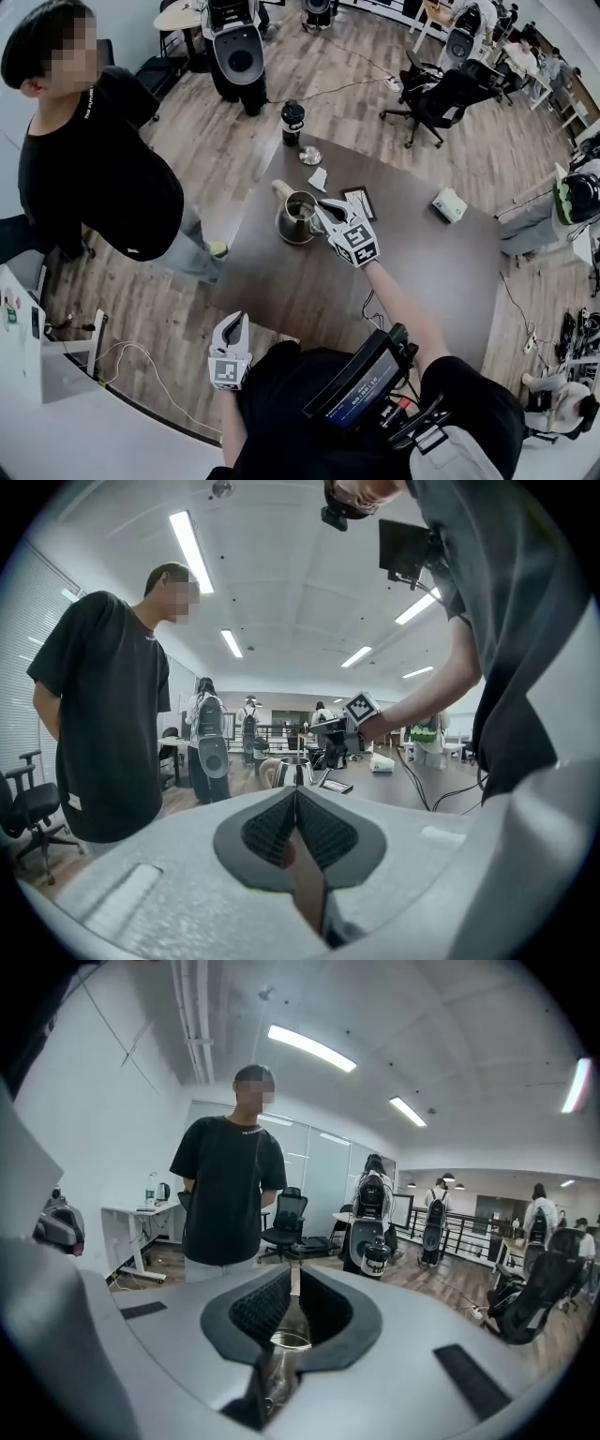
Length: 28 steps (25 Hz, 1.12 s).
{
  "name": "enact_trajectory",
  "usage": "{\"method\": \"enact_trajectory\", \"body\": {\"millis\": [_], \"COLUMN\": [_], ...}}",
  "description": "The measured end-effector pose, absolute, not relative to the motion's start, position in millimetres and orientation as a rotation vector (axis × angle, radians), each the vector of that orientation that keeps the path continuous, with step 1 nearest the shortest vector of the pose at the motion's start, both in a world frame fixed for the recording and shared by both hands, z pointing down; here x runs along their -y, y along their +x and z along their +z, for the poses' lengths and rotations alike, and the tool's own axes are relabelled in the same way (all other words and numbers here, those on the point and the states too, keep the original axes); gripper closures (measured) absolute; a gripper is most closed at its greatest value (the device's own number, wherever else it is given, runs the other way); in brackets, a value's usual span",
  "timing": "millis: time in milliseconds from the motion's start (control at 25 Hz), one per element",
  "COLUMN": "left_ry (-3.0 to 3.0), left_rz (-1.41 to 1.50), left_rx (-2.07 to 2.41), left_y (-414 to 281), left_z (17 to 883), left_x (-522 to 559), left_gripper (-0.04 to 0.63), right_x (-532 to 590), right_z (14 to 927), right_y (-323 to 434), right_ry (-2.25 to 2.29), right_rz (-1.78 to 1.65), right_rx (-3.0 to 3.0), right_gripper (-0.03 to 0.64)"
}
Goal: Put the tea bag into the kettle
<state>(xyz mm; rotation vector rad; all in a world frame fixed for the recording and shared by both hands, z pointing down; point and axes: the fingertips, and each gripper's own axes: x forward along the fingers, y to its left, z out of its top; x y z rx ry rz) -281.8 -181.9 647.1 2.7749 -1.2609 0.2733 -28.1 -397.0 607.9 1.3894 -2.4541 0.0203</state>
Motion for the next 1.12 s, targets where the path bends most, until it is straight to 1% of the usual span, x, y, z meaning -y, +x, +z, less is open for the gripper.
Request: {"method": "enact_trajectory", "body": {"millis": [280, 600, 1120], "left_ry": [2.828, 2.88, 2.992], "left_rz": [0.3, 0.321, 0.358], "left_rx": [1.148, 1.015, 0.758], "left_y": [-257.0, -232.1, -180.2], "left_z": [645.7, 647.6, 641.7], "left_x": [176.2, 175.0, 166.9], "left_gripper": [0.589, 0.589, 0.589], "right_x": [354.8, 311.0, 229.1], "right_z": [576.7, 553.3, 547.3], "right_y": [-18.4, -12.2, 10.5], "right_ry": [1.486, 1.568, 1.716], "right_rz": [-0.032, -0.056, -0.02], "right_rx": [2.533, 2.591, 2.615], "right_gripper": [0.607, 0.609, 0.611]}}
